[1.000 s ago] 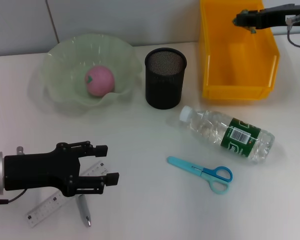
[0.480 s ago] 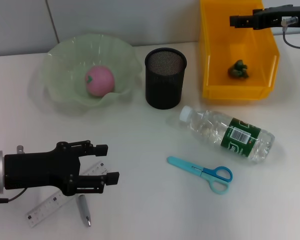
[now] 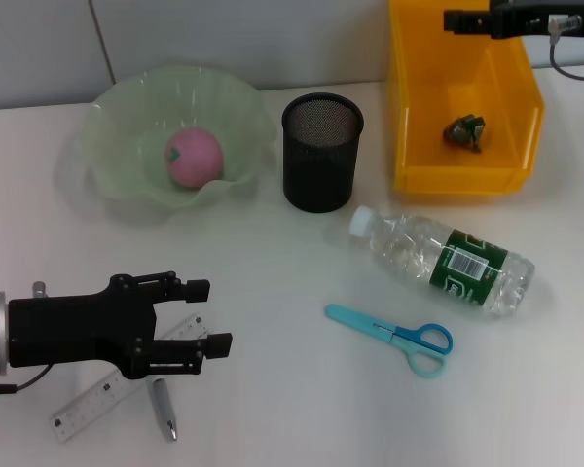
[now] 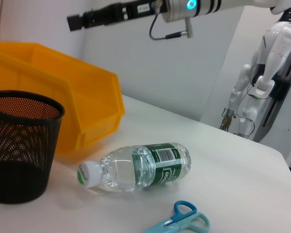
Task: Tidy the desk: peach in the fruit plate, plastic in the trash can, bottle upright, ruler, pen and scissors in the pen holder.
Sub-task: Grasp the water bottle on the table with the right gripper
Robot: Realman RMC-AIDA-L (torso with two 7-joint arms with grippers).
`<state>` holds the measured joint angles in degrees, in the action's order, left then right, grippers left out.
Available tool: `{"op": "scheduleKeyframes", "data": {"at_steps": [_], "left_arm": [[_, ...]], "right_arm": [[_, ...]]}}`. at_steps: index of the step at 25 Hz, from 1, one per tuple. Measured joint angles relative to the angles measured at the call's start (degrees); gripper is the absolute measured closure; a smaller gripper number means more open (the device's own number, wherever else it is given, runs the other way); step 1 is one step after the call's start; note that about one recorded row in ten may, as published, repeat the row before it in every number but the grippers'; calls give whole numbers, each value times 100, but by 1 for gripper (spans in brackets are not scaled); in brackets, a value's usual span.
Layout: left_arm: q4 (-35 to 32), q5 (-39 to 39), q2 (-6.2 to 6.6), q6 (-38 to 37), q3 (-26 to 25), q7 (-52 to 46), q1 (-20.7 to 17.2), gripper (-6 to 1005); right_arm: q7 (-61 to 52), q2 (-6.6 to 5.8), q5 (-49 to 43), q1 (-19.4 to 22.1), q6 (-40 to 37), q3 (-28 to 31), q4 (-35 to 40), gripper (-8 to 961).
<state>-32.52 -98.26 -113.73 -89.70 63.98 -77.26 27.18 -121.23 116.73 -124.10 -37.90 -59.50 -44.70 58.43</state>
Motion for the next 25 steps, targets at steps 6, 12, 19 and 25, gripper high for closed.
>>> {"op": "scheduleKeyframes", "data": {"at_steps": [6,12,19,25], "left_arm": [[0,0,-5,10,1,-35,3,186],[0,2,-14,19,1,-122,6,186],[0,4,-26,22,1,-159,7,186],[1,3,-24,31,0,-215,7,187]], "right_arm": [[1,-9,525,235,-1251,-1,665,199],[-279,4,347,379,-2868,33,1703,199],[-458,-131,-572,172,-4129,171,1967,191],[-417,-187,-1944,-212,-5055,-176,1925,186]]}}
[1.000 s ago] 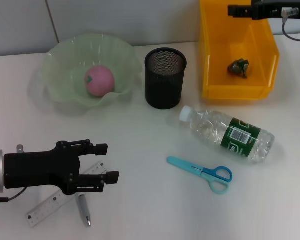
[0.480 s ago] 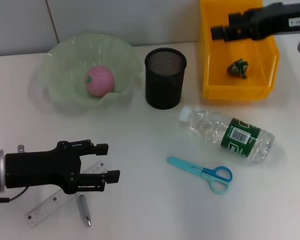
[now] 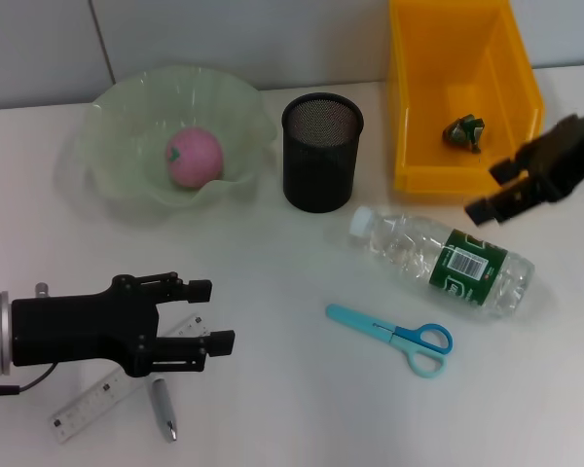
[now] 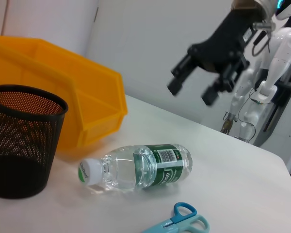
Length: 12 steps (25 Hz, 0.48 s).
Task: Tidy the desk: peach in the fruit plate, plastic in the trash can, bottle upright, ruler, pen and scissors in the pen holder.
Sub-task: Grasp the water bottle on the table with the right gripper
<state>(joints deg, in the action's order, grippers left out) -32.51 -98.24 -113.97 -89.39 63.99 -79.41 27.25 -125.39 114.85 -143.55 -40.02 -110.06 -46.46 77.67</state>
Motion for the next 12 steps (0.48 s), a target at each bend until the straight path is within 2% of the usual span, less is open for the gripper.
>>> {"op": "scheduleKeyframes", "data": {"at_steps": [4,9,12], "left_arm": [[-1,0,2,1,0,-2,3,187],[-1,1,-8,1,0,-4,23,187],[-2,1,-12,1,0,-4,32,187]], "right_arm": [[32,10,-322,-53,-84,-336,-13,186],[24,43,-650,-143,197,-778,-247,186],[12,111,-914,-236,459,-964,-497,186]]}}
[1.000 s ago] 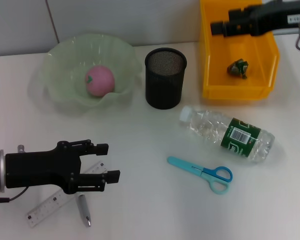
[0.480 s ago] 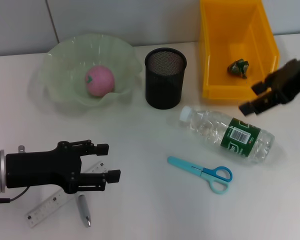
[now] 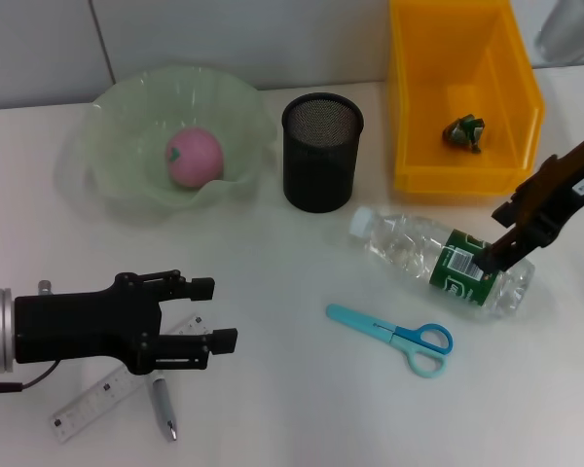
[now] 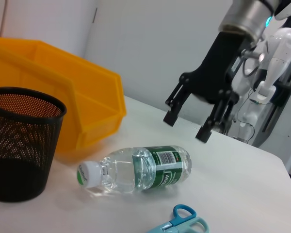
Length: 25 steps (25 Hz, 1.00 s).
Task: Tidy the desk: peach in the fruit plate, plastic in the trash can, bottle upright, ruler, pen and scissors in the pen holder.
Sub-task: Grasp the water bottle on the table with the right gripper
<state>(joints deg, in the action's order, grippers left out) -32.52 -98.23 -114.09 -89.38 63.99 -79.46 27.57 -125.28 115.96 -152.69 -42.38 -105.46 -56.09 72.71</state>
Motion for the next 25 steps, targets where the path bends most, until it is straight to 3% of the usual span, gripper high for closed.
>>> {"op": "scheduleKeyframes", "data": {"at_steps": [3,8,25], "left_arm": [[0,-2,0,-6,0,0,2,187],[0,-3,1,-14,0,0,0,187],[0,15,28,-45,0,0,24,186]], "right_arm": [[6,174,-443,-90,407,-250,-260,186],[-90,249,-501,-128,787,-553,-489,186],[-295,296,-613,-168,1430,-858,-971,187]]}}
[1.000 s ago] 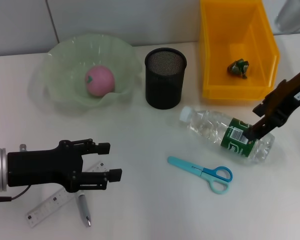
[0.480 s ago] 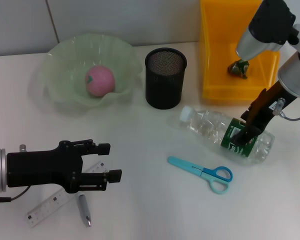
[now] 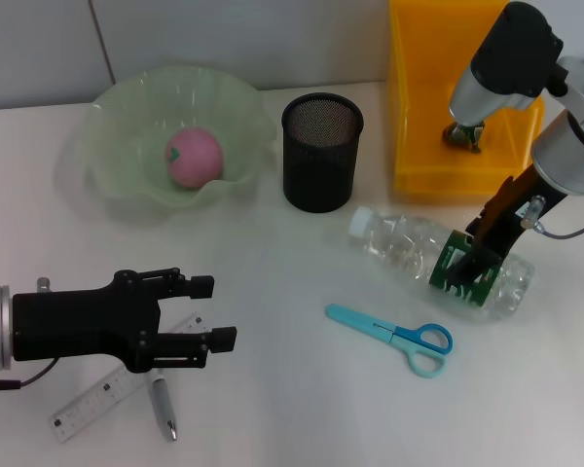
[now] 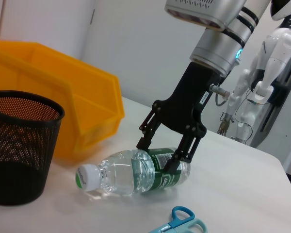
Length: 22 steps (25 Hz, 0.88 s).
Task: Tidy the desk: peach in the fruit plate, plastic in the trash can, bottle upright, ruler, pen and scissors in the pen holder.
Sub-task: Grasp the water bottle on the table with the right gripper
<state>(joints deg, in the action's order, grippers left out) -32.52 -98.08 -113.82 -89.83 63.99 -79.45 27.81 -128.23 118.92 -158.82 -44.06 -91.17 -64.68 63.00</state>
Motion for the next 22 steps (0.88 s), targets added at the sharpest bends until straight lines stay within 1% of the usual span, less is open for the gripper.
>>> {"op": "scheduleKeyframes", "data": {"at_steps": [17,22], "left_arm": [[-9,17,-14,5,0,0,28,186],[-9,0,-25,6,-84,0,39,187]], "right_arm": [[13,-1,-36,-233,441,-50,-788,187],[24,0,-35,-263,555,-117,-966,187]]}}
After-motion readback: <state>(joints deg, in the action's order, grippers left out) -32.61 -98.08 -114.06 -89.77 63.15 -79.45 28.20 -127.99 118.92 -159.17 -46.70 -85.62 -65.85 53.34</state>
